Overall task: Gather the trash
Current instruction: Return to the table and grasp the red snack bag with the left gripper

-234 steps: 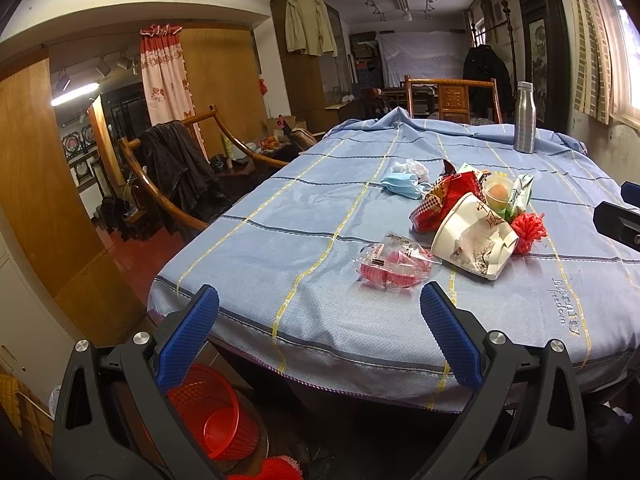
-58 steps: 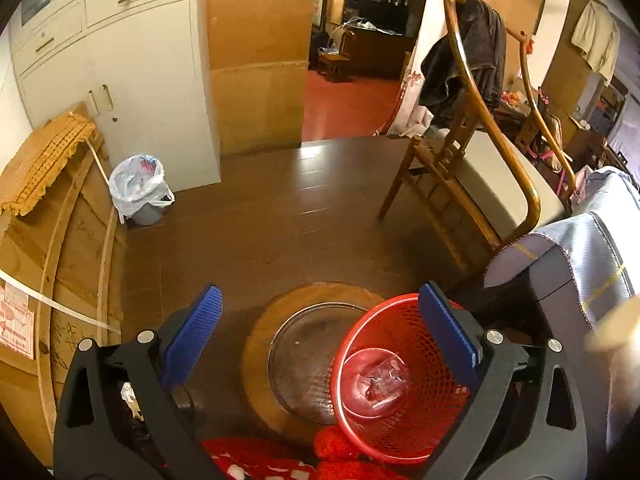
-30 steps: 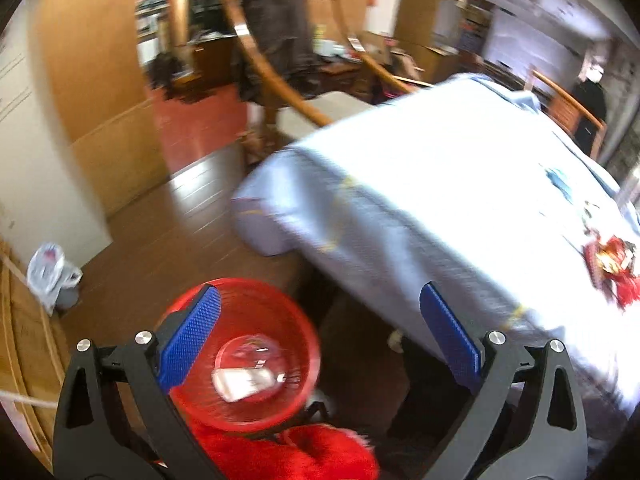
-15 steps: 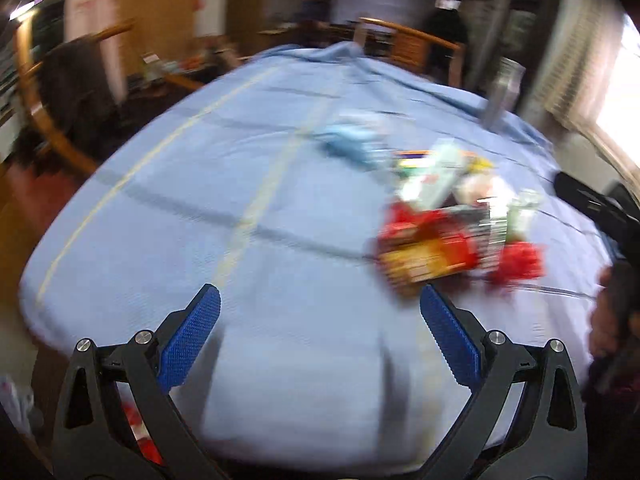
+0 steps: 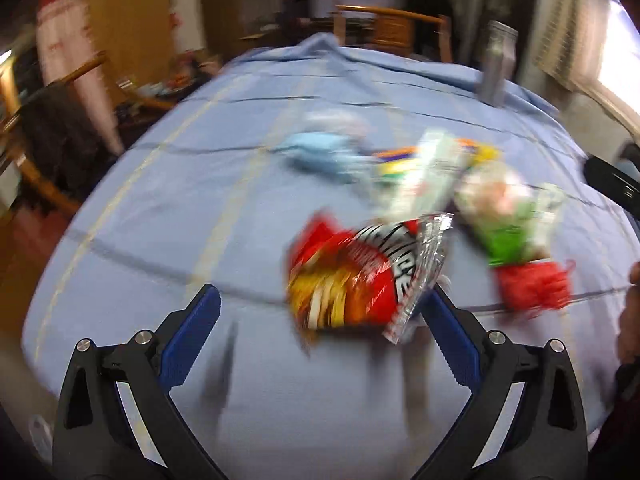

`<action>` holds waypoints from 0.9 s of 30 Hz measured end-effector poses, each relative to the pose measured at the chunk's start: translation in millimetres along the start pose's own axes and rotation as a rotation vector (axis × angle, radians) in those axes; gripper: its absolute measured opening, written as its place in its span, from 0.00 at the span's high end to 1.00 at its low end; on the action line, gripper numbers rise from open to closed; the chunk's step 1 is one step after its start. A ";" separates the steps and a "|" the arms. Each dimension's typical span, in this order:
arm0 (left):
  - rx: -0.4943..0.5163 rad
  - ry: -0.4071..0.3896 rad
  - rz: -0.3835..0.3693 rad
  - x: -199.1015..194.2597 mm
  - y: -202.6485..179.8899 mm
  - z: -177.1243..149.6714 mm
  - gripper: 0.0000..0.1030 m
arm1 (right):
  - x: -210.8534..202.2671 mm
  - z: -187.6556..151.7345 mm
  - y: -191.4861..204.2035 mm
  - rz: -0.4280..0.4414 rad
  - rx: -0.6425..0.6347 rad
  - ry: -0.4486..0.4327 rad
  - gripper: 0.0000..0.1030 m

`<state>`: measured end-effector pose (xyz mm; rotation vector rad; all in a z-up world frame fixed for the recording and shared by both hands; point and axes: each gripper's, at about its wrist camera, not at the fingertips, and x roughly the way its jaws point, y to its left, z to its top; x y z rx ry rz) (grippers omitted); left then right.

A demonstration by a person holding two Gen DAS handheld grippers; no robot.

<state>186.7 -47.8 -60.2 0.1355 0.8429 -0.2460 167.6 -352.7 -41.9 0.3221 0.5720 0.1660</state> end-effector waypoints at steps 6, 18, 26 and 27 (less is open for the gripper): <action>-0.103 0.017 -0.004 -36.1 60.0 -24.0 0.07 | -3.0 -2.6 8.2 0.030 -0.014 0.014 0.06; -0.058 0.044 -0.116 6.7 22.1 -3.7 0.07 | 0.0 -5.5 8.2 0.009 0.002 0.030 0.06; -0.188 0.058 -0.183 29.7 36.5 -2.3 0.26 | 9.2 -7.9 8.2 -0.028 0.002 0.070 0.06; -0.189 0.050 -0.192 29.1 36.7 -2.9 0.30 | 10.6 -8.5 7.7 -0.030 0.005 0.076 0.06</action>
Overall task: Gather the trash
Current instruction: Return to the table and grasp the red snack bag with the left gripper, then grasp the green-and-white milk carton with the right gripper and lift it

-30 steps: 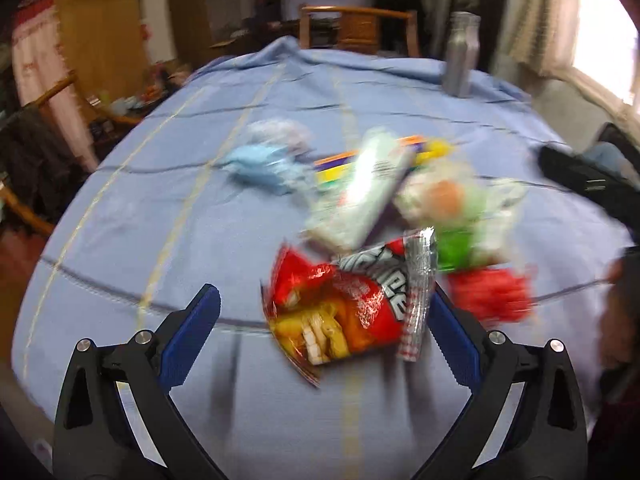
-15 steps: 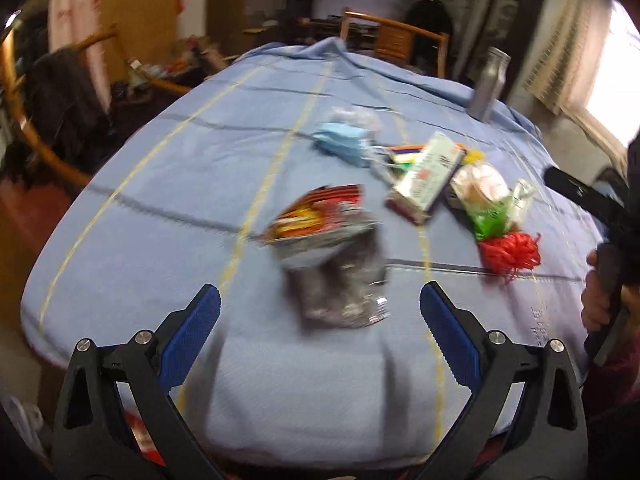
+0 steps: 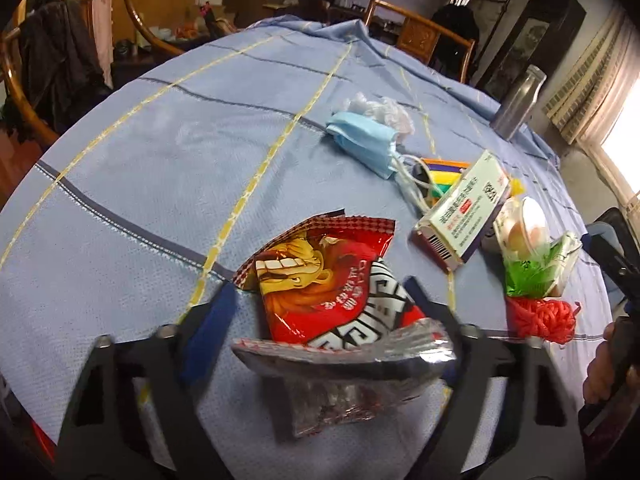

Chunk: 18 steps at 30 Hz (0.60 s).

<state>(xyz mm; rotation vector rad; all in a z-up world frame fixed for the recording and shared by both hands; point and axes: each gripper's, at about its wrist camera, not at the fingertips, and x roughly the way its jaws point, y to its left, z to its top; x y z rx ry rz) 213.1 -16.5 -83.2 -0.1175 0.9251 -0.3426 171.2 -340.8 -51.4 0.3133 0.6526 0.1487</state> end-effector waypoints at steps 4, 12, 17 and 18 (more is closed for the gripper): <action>-0.018 -0.018 -0.060 -1.8 5.2 -2.5 0.56 | 7.8 -2.8 1.9 -0.011 -0.004 0.029 0.06; -0.013 -0.029 -0.129 -5.4 6.5 -2.2 0.58 | 33.0 -12.4 10.7 0.031 -0.007 0.143 0.06; -0.018 -0.022 -0.144 -5.3 7.0 -2.5 0.58 | 36.8 -14.3 1.3 0.106 0.065 0.147 0.57; -0.021 -0.021 -0.145 -5.1 7.7 -2.3 0.58 | 34.8 -13.4 -1.4 0.120 0.081 0.134 0.75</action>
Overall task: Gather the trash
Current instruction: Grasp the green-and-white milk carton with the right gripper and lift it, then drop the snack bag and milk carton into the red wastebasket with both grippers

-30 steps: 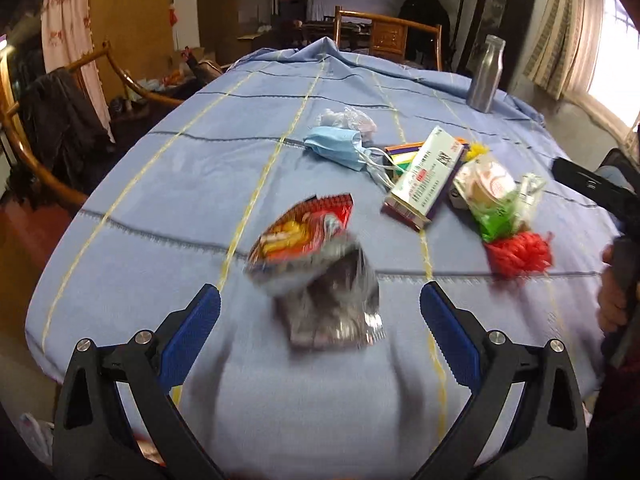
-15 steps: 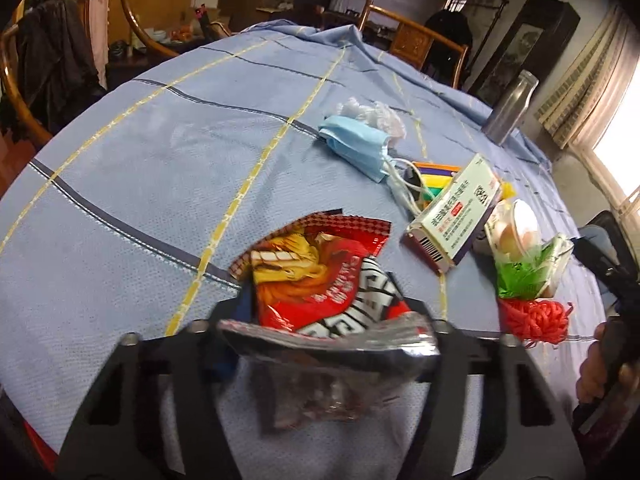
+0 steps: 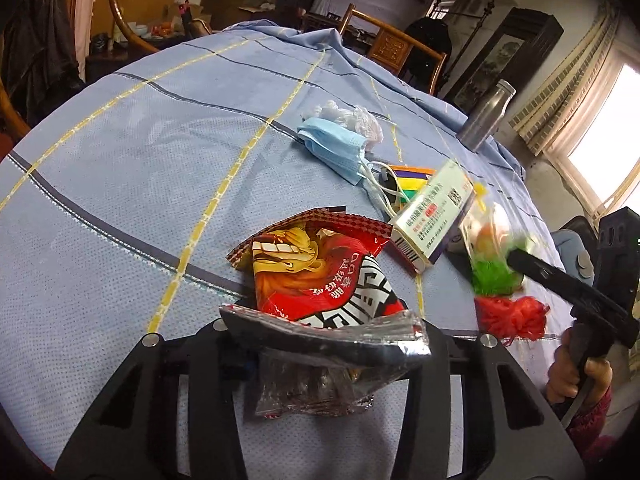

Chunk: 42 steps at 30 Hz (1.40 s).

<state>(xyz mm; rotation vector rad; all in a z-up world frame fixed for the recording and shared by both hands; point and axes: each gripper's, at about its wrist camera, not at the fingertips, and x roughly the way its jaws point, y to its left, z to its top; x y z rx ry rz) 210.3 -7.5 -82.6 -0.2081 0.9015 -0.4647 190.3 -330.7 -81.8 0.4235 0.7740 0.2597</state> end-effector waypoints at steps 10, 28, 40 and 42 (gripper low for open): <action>0.038 -0.053 0.069 -16.1 -12.6 0.9 0.58 | -43.7 4.7 -0.3 0.081 0.015 -0.211 0.77; 0.018 -0.141 0.137 -64.8 -7.2 -2.8 0.58 | -54.9 -18.4 73.0 -0.540 -0.490 -0.460 0.77; -0.023 -0.192 0.188 -98.7 11.2 -13.4 0.58 | -84.8 13.8 1.4 -0.040 -0.046 -0.380 0.77; -0.039 -0.207 0.212 -111.0 18.2 -18.3 0.58 | -82.7 13.8 6.0 -0.016 -0.051 -0.379 0.77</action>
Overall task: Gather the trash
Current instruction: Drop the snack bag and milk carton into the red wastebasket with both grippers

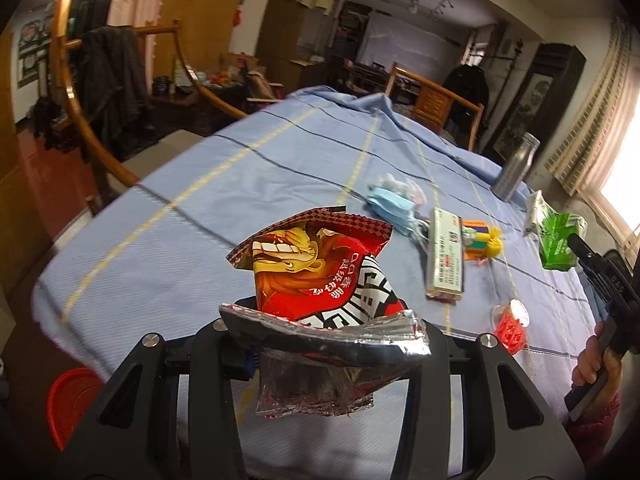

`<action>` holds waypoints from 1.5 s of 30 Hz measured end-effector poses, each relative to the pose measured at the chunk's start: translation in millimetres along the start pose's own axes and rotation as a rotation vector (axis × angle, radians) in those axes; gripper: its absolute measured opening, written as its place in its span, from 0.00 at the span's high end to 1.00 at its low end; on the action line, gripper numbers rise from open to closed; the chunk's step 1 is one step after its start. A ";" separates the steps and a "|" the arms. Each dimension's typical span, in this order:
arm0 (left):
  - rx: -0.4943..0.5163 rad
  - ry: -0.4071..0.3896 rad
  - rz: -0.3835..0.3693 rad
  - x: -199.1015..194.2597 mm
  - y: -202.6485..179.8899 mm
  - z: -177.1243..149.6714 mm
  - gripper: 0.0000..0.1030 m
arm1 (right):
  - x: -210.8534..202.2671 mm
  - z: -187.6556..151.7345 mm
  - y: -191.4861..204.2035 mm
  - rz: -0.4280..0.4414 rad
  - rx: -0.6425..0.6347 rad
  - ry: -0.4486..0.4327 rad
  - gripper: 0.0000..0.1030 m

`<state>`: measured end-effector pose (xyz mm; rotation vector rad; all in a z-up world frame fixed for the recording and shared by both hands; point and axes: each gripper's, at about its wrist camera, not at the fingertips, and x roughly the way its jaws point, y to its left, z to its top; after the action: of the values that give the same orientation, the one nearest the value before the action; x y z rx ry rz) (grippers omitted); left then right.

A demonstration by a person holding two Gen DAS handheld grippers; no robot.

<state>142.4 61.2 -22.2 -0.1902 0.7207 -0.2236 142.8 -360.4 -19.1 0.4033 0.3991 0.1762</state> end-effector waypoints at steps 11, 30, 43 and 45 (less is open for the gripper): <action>-0.129 -0.033 0.183 -65.0 81.8 -34.4 0.58 | 13.8 -5.3 76.6 0.185 -0.074 0.038 0.77; -0.450 0.002 0.396 -110.6 238.4 -120.0 0.17 | 38.0 -48.9 252.8 0.434 -0.280 0.235 0.77; -0.508 -0.019 0.536 -130.2 275.8 -133.5 0.08 | 59.3 -102.5 359.9 0.597 -0.419 0.423 0.77; -0.524 -0.020 0.538 -130.2 281.5 -135.4 0.08 | 62.1 -109.4 371.9 0.616 -0.434 0.447 0.77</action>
<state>-4.9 353.1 -109.7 -0.4848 0.7742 0.4867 121.6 29.5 21.4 0.0397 0.6506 0.9476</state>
